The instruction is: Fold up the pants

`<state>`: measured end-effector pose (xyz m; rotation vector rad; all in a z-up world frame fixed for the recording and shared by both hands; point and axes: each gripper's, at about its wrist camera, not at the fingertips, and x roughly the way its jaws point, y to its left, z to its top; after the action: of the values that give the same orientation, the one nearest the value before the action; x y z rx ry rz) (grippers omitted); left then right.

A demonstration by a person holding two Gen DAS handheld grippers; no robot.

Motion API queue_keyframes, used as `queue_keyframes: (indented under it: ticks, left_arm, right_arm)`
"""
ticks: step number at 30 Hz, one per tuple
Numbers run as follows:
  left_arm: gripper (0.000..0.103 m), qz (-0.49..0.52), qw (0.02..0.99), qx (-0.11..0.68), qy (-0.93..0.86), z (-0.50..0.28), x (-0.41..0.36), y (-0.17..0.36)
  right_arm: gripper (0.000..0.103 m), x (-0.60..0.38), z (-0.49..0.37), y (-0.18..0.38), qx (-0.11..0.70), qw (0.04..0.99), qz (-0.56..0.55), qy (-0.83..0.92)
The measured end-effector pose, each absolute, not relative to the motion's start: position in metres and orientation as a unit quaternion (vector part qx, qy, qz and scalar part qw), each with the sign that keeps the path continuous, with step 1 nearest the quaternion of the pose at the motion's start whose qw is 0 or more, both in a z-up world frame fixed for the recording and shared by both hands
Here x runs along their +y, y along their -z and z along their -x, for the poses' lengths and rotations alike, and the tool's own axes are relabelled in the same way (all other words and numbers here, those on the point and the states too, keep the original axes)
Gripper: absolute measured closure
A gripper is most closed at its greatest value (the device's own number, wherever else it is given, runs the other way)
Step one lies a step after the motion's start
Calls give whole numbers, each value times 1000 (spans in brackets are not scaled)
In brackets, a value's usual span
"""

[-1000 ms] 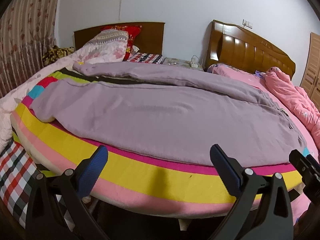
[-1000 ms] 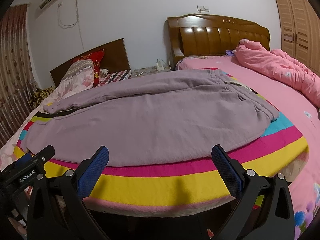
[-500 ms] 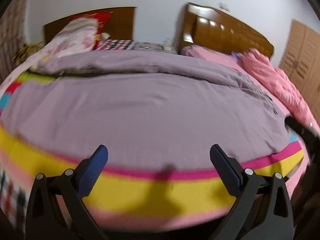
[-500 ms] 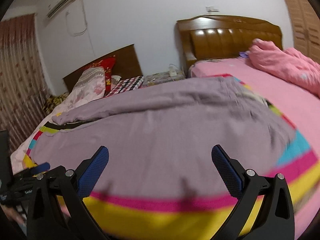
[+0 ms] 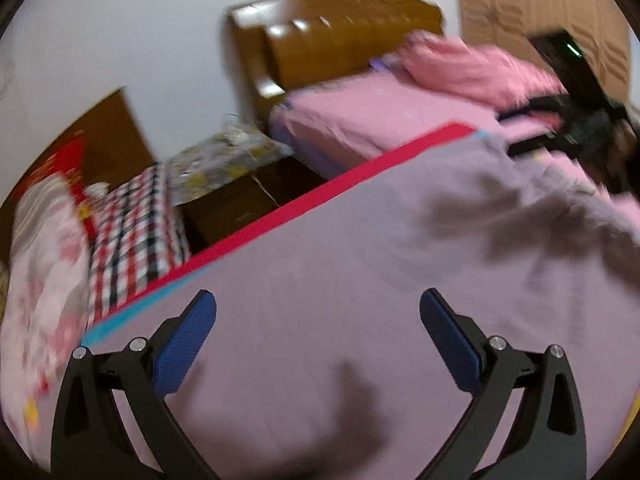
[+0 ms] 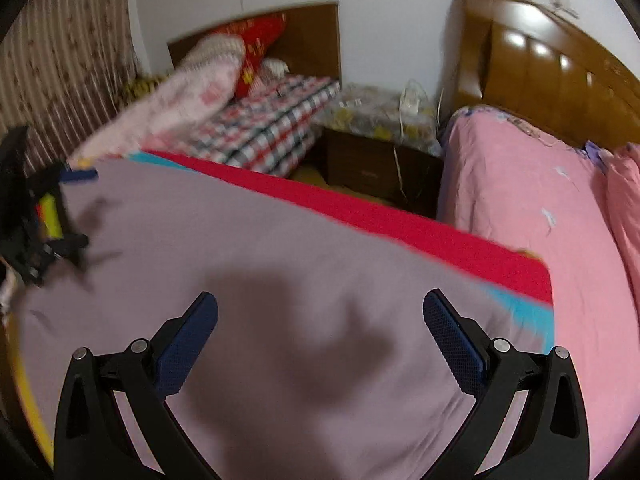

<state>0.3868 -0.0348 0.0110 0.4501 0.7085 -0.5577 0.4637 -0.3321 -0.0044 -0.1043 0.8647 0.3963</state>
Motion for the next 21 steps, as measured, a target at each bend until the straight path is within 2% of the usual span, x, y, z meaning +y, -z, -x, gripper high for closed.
queue_keyframes:
  ticks: [6,12,18,19,21]
  left_arm:
    - [2,-246,816,408,327,-476,-61,30]
    - [2,-141,835,409,341,-480,-59,34]
    - [2,-106,856,413,291,-446,-53,39]
    - [2,-105,861,416,273,-436,-52,35]
    - [2,-90,868,417,254,-418,-45,24]
  right_arm:
    - [4,-353,-545,58,477,845,68,-232]
    - [5,-353,-563,80,491,821,79,-280]
    - [79,-352,-534,60,461,824,120,-307]
    - [87,-352,-527,54,453,830,127,-299]
    - [87,-346,-499,32,411,856,156,-271]
